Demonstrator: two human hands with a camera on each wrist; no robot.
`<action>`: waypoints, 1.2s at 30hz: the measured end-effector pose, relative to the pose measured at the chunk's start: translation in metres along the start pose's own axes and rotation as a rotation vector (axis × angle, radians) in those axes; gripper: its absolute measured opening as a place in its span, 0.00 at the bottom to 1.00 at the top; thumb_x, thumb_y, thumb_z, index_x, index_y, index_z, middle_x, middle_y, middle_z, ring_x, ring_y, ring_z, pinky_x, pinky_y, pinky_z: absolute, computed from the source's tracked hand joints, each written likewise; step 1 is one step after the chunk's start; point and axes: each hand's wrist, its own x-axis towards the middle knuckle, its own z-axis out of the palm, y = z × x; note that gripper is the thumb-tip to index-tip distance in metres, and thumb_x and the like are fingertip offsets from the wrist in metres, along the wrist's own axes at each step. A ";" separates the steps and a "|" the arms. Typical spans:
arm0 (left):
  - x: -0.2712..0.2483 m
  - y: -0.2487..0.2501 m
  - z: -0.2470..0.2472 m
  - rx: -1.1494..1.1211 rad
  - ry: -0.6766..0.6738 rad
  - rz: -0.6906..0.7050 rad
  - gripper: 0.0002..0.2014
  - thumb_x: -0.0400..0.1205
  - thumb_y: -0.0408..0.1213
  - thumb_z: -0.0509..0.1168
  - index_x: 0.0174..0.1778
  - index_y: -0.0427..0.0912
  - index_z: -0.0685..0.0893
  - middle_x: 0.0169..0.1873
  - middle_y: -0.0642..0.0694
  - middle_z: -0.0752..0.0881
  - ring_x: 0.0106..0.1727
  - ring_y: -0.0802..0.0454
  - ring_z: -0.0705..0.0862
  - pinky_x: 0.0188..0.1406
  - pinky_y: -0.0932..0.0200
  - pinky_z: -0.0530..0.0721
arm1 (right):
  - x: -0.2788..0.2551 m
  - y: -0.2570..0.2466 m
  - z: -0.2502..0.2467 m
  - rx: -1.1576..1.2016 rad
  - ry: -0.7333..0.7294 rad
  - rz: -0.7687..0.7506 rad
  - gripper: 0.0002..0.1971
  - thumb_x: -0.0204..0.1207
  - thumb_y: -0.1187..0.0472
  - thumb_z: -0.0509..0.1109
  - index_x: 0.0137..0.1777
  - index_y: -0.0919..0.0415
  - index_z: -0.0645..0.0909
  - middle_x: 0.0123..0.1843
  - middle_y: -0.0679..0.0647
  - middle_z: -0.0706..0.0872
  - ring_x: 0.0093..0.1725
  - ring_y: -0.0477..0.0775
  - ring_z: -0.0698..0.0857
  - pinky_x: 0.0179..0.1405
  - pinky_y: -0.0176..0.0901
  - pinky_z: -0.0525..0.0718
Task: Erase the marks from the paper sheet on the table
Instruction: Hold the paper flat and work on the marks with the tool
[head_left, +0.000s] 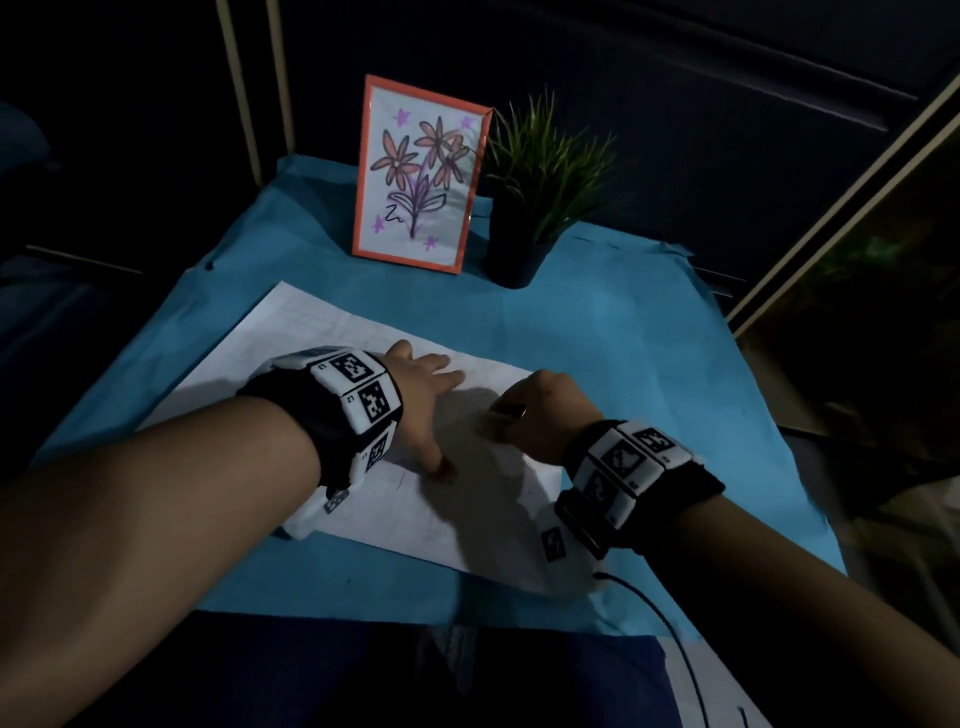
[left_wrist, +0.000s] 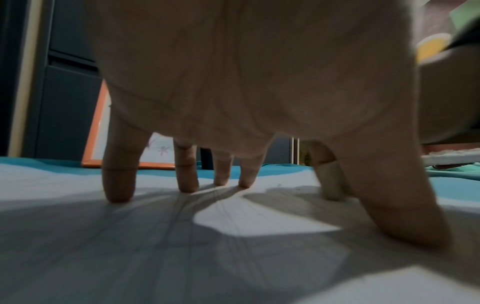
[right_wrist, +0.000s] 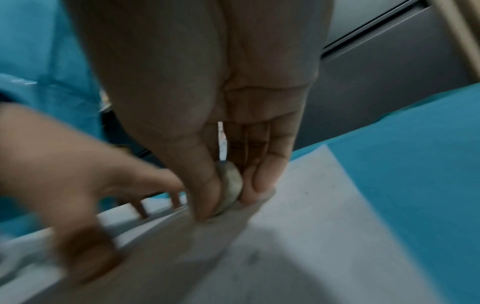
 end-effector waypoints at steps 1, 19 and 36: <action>0.001 0.000 0.000 0.000 -0.007 -0.004 0.58 0.66 0.69 0.71 0.85 0.57 0.43 0.85 0.57 0.44 0.84 0.42 0.47 0.80 0.43 0.59 | -0.003 0.000 0.004 -0.018 -0.008 -0.022 0.13 0.74 0.53 0.73 0.55 0.57 0.88 0.55 0.55 0.88 0.56 0.53 0.84 0.49 0.34 0.75; 0.001 0.000 0.001 0.009 0.000 -0.002 0.58 0.66 0.70 0.70 0.85 0.57 0.43 0.85 0.56 0.44 0.84 0.42 0.47 0.79 0.43 0.58 | -0.005 -0.006 -0.006 -0.009 -0.047 0.015 0.17 0.73 0.52 0.75 0.59 0.57 0.87 0.60 0.54 0.87 0.60 0.54 0.83 0.57 0.39 0.79; -0.004 -0.002 0.003 0.029 -0.065 0.026 0.59 0.64 0.73 0.70 0.84 0.62 0.41 0.85 0.53 0.38 0.83 0.42 0.46 0.79 0.37 0.61 | -0.025 -0.009 0.005 -0.081 -0.084 -0.069 0.09 0.75 0.53 0.71 0.41 0.57 0.87 0.47 0.57 0.87 0.50 0.57 0.83 0.45 0.40 0.77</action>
